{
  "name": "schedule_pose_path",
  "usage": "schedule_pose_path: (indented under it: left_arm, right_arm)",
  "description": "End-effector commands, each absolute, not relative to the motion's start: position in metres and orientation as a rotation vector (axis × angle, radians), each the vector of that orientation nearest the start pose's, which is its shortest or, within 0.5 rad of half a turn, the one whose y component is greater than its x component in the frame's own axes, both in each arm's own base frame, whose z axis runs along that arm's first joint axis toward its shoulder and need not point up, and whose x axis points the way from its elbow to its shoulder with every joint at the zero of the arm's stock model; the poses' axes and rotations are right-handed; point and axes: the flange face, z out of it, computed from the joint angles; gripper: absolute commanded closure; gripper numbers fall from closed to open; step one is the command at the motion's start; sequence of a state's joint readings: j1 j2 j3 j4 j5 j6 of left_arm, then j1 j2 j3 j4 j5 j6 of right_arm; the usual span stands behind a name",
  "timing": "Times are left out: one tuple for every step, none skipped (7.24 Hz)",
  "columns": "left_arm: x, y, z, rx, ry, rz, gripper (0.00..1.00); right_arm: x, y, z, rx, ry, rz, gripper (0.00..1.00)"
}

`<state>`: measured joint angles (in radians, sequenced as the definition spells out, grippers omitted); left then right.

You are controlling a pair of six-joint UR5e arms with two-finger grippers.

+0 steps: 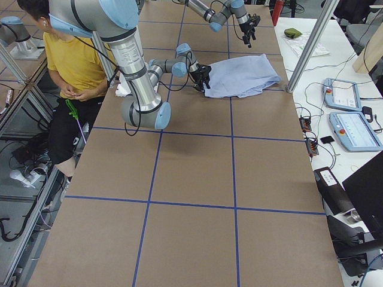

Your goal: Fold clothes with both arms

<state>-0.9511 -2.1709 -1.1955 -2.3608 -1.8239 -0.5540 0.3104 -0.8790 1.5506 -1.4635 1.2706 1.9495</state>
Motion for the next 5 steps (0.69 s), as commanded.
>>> schedule_pose_path:
  left_arm:
    - [0.350,-0.677,0.384,0.725,0.760,0.189,0.00]
    - [0.346,-0.668,0.379,0.723,0.785,0.160,0.00]
    - [0.346,-0.648,0.365,0.703,0.855,0.121,0.00]
    - [0.349,-0.614,0.353,0.645,0.955,0.082,0.00]
    - [0.367,-0.559,0.344,0.598,1.032,0.064,0.00]
  right_arm:
    - [-0.628,-0.379,0.234,0.268,-0.818,0.775,1.00]
    - [-0.625,-0.382,0.231,0.272,-0.822,0.773,1.00]
    - [-0.624,-0.383,0.230,0.273,-0.825,0.774,1.00]
    - [-0.623,-0.383,0.230,0.273,-0.825,0.772,1.00]
    - [-0.623,-0.383,0.230,0.273,-0.825,0.772,1.00]
